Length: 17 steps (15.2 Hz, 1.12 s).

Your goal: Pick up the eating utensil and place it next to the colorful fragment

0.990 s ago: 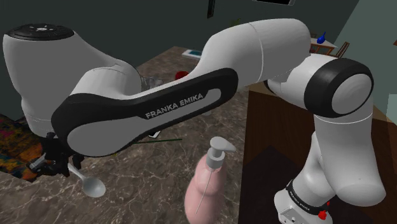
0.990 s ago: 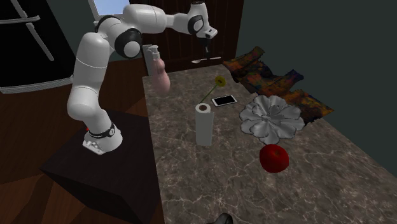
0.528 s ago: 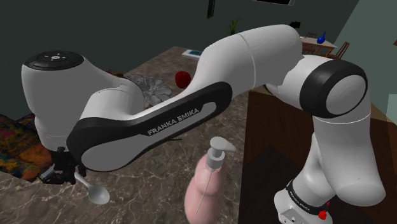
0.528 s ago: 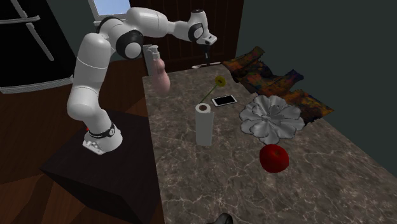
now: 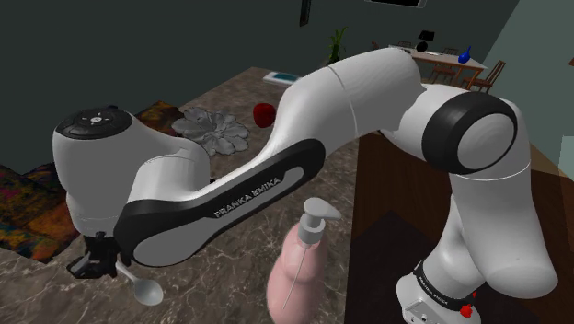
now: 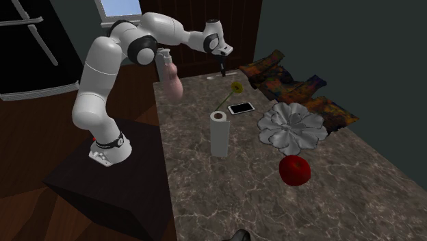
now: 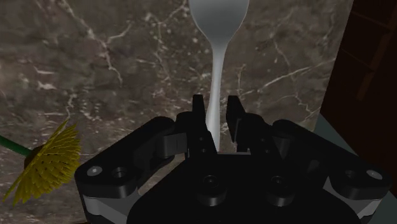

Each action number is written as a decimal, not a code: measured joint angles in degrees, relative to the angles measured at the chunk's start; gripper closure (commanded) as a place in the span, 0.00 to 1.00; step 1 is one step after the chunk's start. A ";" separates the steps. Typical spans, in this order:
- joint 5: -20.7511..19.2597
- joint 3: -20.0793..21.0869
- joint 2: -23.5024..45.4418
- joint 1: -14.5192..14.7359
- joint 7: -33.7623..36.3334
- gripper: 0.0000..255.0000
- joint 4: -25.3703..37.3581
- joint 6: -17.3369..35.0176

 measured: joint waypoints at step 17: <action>-1.10 -0.76 1.78 0.29 0.86 0.00 -1.83 3.53</action>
